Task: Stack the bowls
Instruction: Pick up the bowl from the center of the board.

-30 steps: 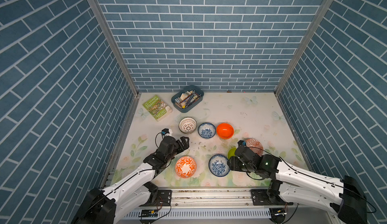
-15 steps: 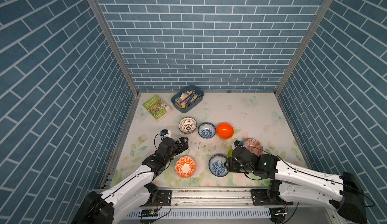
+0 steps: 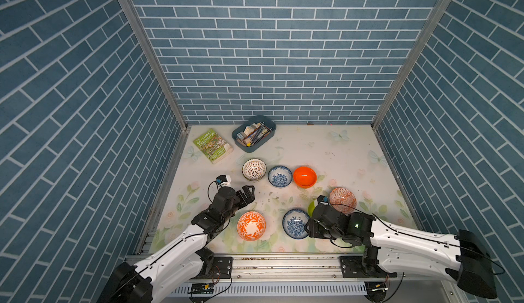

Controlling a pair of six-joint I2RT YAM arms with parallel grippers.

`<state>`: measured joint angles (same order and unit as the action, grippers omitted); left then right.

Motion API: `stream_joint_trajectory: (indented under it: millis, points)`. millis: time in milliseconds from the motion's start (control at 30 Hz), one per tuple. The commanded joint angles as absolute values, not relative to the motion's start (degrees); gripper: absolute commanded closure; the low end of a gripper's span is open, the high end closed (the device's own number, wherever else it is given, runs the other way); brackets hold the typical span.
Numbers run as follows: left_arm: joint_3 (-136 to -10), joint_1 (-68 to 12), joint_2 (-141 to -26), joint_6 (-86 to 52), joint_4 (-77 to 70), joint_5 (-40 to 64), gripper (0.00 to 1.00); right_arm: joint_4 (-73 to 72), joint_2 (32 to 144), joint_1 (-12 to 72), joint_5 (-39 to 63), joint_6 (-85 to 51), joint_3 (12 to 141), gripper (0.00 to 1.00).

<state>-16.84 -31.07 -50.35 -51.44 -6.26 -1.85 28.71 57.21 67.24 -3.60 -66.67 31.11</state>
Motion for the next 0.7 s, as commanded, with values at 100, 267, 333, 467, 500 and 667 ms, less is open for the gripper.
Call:
stream_joint_trajectory:
  millis: [100,267,333,467,500,667]
  points:
    - [-16.0,-31.3,-50.1,-51.0,-6.4,-2.7,0.0,26.4,58.9,67.6,-4.2,-68.1,31.0,0.59]
    - [-16.0,-31.4,-50.4,-50.9,-6.6,-2.7,0.0,25.8,61.1,67.7,-3.7,-67.9,31.7,0.66]
    - [-16.0,-31.4,-50.5,-50.9,-6.7,-2.7,0.0,25.5,62.2,67.7,-3.5,-67.6,32.1,0.68]
    - [-16.0,-31.4,-50.4,-50.8,-6.6,-2.7,0.0,25.0,64.9,67.6,-3.8,-66.8,33.1,0.74]
    - [-16.0,-31.4,-50.4,-50.8,-6.6,-2.7,0.0,25.0,65.5,67.5,-3.8,-66.6,33.5,0.76]
    - [-16.0,-31.4,-50.3,-50.8,-6.6,-2.9,0.0,25.2,68.7,67.1,-4.4,-64.9,36.4,0.93]
